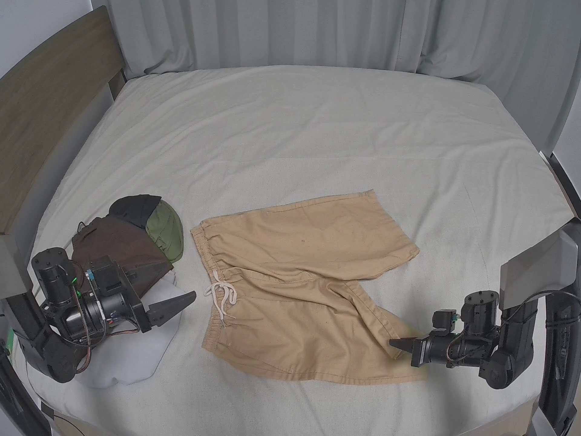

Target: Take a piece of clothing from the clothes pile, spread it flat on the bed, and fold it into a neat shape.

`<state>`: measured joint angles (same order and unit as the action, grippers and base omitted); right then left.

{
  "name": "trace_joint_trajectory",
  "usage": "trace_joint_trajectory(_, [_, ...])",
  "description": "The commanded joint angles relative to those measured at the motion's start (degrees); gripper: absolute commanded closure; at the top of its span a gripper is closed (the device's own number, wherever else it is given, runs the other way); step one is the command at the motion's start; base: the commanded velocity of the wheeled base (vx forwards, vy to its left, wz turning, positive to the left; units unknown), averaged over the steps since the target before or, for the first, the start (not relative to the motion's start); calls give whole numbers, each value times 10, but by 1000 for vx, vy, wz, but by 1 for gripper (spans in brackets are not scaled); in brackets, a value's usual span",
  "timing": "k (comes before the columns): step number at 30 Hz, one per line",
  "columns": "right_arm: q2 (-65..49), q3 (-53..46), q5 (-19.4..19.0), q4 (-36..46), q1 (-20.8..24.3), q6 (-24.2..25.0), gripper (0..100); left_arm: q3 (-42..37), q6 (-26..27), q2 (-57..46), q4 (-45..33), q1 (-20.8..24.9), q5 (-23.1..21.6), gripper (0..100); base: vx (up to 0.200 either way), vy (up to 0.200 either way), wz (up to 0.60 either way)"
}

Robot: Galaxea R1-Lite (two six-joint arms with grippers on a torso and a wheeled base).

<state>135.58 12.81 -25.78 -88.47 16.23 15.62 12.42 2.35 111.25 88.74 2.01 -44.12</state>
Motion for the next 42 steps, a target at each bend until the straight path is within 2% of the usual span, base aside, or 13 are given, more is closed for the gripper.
trace_joint_trajectory(1, [-7, 1, 2, -1, -4, -1, 100, -2, 0, 1, 0, 1, 0, 0, 0, 0, 0])
trace_joint_trajectory(12, [-53, 28, 12, 0, -47, -3, 100, -2, 0, 5, 0, 1, 0, 0, 0, 0, 0])
trace_joint_trajectory(18, [-45, 54, 37, 0, -59, -5, 100, -2, 0, 5, 0, 1, 0, 0, 0, 0, 0])
trace_joint_trajectory(24, [-45, 73, 42, 0, -63, -7, 100, -2, 0, 5, 0, 1, 0, 0, 0, 0, 0])
trace_joint_trajectory(30, [-37, 102, 69, 0, -73, -7, 100, -2, 0, 5, 0, 1, 0, 0, 0, 0, 0])
trace_joint_trajectory(40, [-2, 135, 72, -1, -97, -8, 100, -2, 0, 8, 0, 1, 0, 0, 0, 0, 0])
trace_joint_trajectory(42, [10, 148, 87, -1, -99, -7, 100, -3, 0, 8, 0, 2, 0, 0, 0, 0, 0])
